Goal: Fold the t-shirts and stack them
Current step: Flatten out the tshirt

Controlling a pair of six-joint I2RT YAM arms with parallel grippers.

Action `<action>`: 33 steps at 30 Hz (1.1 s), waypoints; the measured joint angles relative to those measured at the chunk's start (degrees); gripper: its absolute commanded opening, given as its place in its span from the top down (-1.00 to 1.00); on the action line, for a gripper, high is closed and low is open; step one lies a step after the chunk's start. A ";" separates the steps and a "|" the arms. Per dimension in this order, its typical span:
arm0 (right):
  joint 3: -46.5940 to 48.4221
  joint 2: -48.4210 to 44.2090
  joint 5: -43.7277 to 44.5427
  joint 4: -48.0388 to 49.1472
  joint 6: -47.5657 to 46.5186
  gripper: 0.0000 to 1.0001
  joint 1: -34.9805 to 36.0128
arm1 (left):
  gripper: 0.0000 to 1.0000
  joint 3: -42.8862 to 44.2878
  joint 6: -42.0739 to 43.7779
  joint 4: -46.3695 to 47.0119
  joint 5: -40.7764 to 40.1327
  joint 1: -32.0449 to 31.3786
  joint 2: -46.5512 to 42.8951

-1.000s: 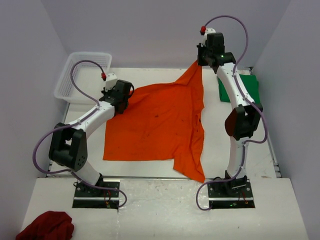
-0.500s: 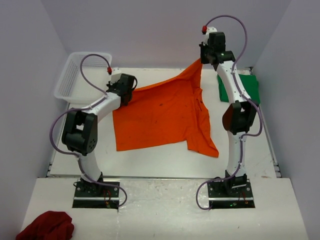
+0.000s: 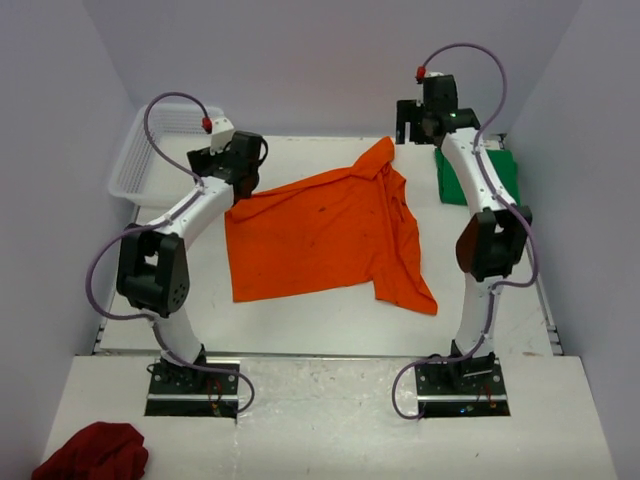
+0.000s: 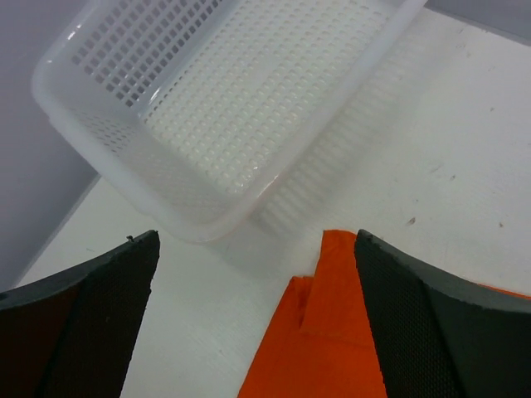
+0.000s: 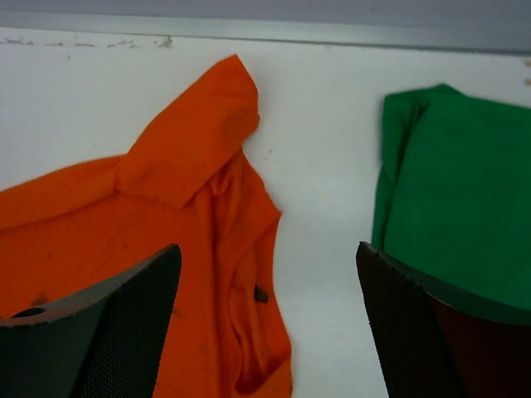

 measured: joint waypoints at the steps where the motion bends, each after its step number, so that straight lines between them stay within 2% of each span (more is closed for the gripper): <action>1: -2.91 -3.17 0.33 -1.31 1.27 -0.72 -0.02 | -0.91 -0.35 -0.22 -0.85 0.17 -0.31 -1.31; 3: -9.62 -10.78 0.92 -2.34 4.70 -0.72 -0.02 | -0.78 -1.99 -0.90 -2.67 1.27 -1.51 -5.84; 4: -13.55 -14.84 0.83 -2.54 6.14 -0.71 -0.02 | -0.65 -3.02 -0.92 -3.39 1.97 -2.82 -8.37; 6: -21.14 -23.06 0.59 -2.89 9.05 -0.69 0.02 | -0.58 -5.35 -0.90 -4.04 4.79 -6.32 -12.87; 9: -33.22 -34.99 0.17 -1.79 12.39 -0.66 0.50 | -0.18 -8.94 -0.31 -3.67 13.44 -14.32 -18.34; 10: -36.61 -38.25 0.13 -1.53 13.07 -0.61 0.87 | 0.22 -10.23 0.42 -2.97 17.38 -17.22 -19.63; 12: -43.25 -44.48 -0.20 -1.27 14.14 -0.15 2.03 | 0.69 -13.25 1.42 -0.28 26.32 -23.54 -21.18; 13: -45.75 -47.21 -0.33 -1.20 14.49 0.13 2.56 | 1.00 -14.53 1.84 1.16 30.58 -26.29 -21.27; 14: -47.71 -49.35 -0.48 -1.20 14.84 0.71 3.10 | 1.00 -15.41 1.81 2.56 34.99 -28.55 -20.87; 15: -49.40 -51.63 -0.70 -1.42 15.56 0.93 3.32 | 1.00 -15.78 1.84 3.72 38.64 -30.14 -20.04; 16: -50.40 -53.31 -0.81 -1.25 15.82 1.00 3.65 | 1.00 -15.80 1.81 5.07 42.12 -31.50 -18.67; 19: -53.31 -57.79 -1.29 -0.74 16.57 1.00 3.78 | 1.00 -15.61 1.53 9.77 49.83 -33.70 -13.11; 23: -56.06 -59.56 -1.53 -0.72 16.79 1.00 4.28 | 1.00 -13.66 0.61 13.31 56.02 -35.19 -3.91; 24: -57.18 -59.54 -1.84 -0.50 16.87 0.95 4.44 | 1.00 -12.83 0.46 13.73 57.29 -35.45 -1.51; 25: -58.49 -59.47 -2.21 -0.44 17.07 0.66 4.52 | 1.00 -12.04 0.31 14.21 58.40 -35.63 0.74; 26: -60.00 -59.43 -2.78 -0.28 17.57 0.49 4.59 | 1.00 -11.50 0.07 14.82 59.52 -35.74 2.69; 28: -62.90 -59.47 -3.67 0.00 17.99 0.44 4.92 | 1.00 -11.23 -0.22 16.41 61.42 -35.80 5.55; 31: -66.38 -59.47 -4.83 0.46 18.34 0.55 5.64 | 1.00 -11.08 -0.96 17.99 63.08 -35.82 7.80; 32: -66.95 -59.41 -4.94 0.44 18.45 0.76 5.95 | 1.00 -10.86 -1.03 18.34 63.52 -35.82 8.35; 33: -67.21 -59.36 -4.98 0.48 18.47 0.88 6.23 | 1.00 -10.60 -1.09 18.75 63.91 -35.82 8.85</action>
